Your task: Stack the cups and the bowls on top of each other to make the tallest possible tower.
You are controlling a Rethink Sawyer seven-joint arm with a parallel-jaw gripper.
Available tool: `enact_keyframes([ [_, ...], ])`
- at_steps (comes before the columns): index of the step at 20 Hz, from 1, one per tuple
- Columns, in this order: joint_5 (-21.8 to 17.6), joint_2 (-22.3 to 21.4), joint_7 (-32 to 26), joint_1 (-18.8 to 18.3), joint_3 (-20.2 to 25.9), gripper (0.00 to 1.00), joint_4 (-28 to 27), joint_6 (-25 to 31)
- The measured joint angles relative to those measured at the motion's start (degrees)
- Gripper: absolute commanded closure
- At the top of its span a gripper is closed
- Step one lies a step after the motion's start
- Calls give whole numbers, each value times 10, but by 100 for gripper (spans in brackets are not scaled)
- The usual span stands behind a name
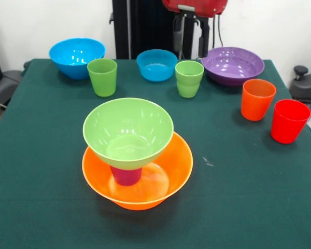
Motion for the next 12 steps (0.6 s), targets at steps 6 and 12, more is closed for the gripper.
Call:
enact_keyframes([
  [6, -93, 0, -2, -2, 10, 0, -2, 0],
  [12, -172, 0, -5, -13, 33, 0, -4, -3],
])
